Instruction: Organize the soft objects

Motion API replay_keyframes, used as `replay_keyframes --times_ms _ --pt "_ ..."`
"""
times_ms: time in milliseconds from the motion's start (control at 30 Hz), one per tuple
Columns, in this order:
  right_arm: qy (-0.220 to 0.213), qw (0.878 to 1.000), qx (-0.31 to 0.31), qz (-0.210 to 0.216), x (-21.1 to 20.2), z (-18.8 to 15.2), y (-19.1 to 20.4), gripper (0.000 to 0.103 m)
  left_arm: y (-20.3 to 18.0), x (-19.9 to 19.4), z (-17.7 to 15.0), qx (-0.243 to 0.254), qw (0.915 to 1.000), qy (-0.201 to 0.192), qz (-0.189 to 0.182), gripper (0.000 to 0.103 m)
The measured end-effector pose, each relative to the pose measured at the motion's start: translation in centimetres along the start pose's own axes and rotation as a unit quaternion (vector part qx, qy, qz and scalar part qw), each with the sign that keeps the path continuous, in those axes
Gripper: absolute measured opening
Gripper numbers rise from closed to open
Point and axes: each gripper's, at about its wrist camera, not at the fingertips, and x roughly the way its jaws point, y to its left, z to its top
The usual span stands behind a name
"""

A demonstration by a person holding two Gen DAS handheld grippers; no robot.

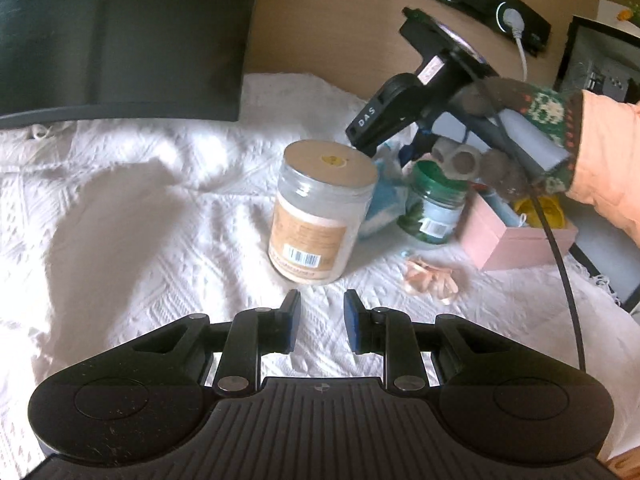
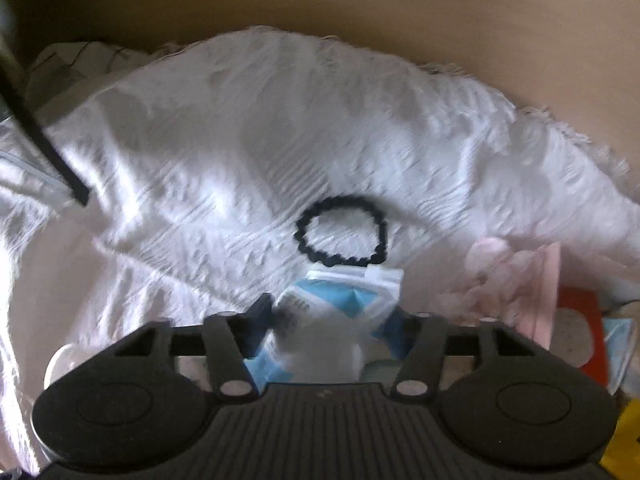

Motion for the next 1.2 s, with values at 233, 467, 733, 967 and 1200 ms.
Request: replay_keyframes --times_ms 233,467,733,967,1200 --pt "-0.089 0.996 -0.020 0.024 -7.7 -2.2 0.5 0.034 -1.3 0.2 -0.8 0.013 0.9999 0.006 -0.007 0.026" --pt "-0.146 0.988 -0.012 0.053 -15.7 -7.0 -1.2 0.034 -3.8 -0.3 -1.0 0.039 0.9989 0.000 -0.026 0.026" --pt "-0.113 0.985 0.031 0.126 -14.0 -13.6 -1.3 0.034 -5.9 -2.9 -2.2 0.087 0.9940 -0.011 -0.065 0.026" --pt "-0.065 0.973 0.100 0.199 -6.3 -16.6 -0.6 0.036 -6.3 -2.7 -3.1 0.109 0.9936 0.015 -0.024 0.026" --pt "-0.100 0.978 0.074 0.170 -6.3 -17.8 -2.1 0.046 -6.7 -2.0 -3.4 0.119 0.9920 0.042 -0.011 0.026"
